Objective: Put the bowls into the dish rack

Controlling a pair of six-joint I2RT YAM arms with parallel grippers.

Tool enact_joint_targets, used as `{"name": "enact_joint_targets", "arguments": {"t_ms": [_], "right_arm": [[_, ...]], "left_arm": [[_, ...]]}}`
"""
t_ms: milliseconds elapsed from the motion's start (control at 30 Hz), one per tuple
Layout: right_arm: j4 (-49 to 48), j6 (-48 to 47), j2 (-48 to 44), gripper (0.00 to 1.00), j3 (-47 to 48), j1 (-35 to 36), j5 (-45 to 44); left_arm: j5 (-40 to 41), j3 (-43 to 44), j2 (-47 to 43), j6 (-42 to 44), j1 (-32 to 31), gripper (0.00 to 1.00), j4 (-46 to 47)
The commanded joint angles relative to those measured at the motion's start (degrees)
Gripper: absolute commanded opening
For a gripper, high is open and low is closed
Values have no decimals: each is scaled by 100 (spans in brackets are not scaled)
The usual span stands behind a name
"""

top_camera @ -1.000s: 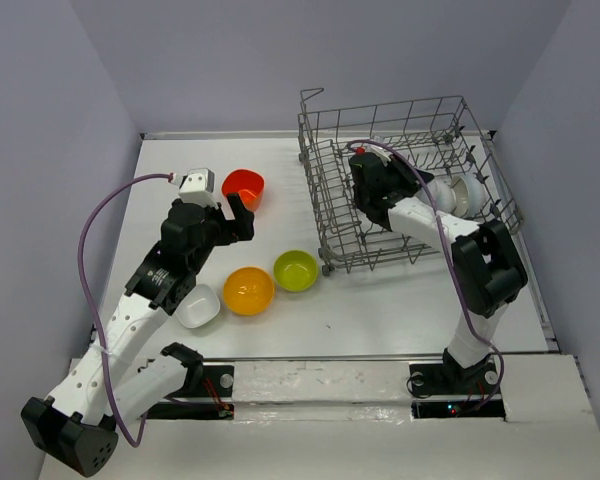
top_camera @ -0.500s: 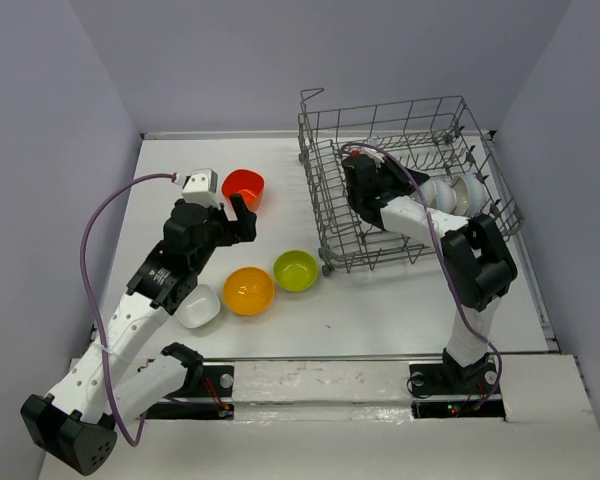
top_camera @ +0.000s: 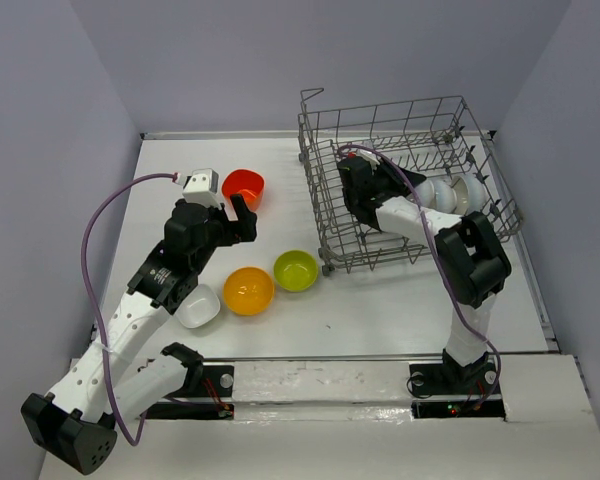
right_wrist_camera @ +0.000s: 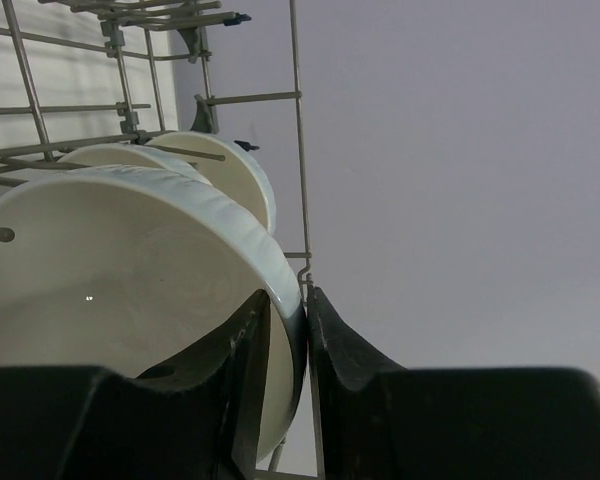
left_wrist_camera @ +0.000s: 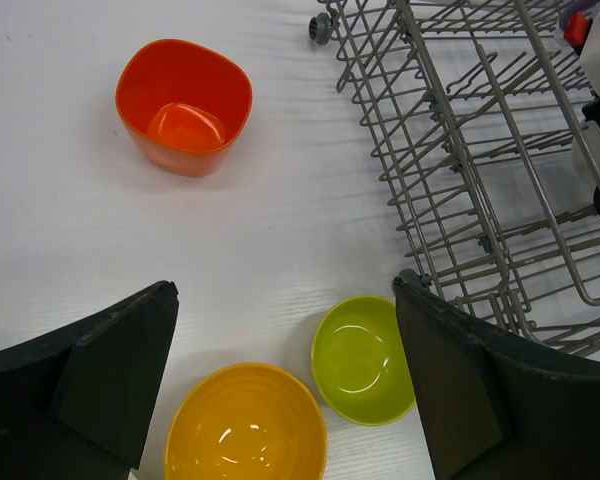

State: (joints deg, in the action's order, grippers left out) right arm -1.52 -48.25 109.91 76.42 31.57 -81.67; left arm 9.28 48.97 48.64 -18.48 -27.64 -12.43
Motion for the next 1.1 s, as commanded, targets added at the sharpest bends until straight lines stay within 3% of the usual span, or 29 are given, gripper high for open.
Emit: {"name": "enact_joint_targets", "arguments": {"t_ms": [0, 533, 1067], "right_arm": [[46, 123, 198, 28, 66, 42, 28], [125, 132, 373, 45, 110, 95, 19], [477, 421, 470, 51, 189, 95, 72]], "left_arm": [[57, -37, -21, 73, -22, 99, 179], [57, -45, -21, 73, -22, 99, 179], [74, -45, -21, 81, -31, 99, 179]]}}
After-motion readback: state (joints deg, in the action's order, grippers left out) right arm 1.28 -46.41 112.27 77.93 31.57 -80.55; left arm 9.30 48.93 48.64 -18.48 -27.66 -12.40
